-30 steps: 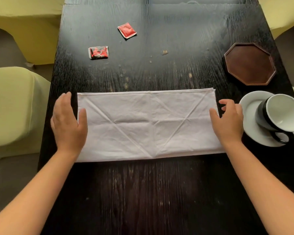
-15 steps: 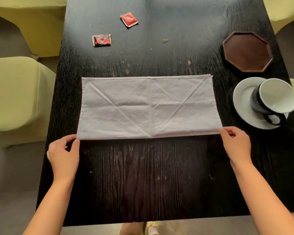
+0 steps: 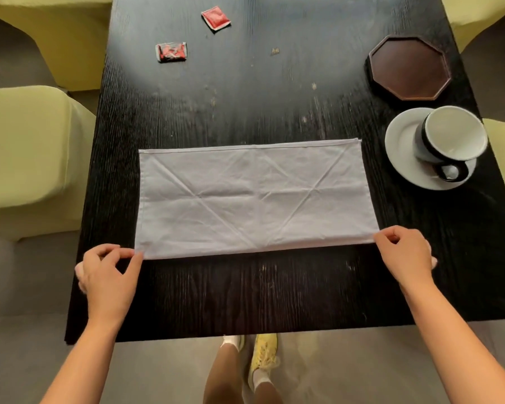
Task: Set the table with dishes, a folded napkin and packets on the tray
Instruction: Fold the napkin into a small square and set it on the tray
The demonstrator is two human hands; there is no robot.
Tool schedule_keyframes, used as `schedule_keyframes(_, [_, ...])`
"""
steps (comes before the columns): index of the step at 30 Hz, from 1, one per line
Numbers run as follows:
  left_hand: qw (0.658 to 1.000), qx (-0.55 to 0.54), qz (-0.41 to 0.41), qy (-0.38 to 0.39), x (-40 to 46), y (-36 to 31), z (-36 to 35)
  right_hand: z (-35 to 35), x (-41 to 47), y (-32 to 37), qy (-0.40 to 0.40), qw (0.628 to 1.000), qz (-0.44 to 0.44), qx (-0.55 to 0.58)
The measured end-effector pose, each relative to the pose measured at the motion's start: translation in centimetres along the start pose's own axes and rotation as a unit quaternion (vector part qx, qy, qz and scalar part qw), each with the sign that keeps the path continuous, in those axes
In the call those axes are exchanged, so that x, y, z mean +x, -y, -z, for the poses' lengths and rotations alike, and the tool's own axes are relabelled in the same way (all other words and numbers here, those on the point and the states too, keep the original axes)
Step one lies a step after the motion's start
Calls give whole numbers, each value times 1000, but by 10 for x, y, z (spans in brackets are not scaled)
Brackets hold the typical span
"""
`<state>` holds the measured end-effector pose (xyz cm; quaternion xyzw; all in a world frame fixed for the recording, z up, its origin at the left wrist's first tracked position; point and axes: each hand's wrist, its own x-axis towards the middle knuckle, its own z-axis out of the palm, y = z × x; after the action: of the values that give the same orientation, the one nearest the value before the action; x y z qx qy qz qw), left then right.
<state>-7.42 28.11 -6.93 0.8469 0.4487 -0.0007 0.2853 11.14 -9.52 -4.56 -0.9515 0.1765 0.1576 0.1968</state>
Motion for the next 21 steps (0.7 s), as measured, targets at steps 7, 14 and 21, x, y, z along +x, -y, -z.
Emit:
schedule_keyframes(7, [1000,19,10,3,-46,25,0,-3,-38,-42,-23,999,14,-30])
schedule_keyframes(14, [997,17,-24,-68,-67,22,-4,-3,-64,-51,-110,994,23,-15])
schedule_keyframes(21, [960,111,-258,4,-96,-69,-69,-80,-128,32,-53,934,334,-111])
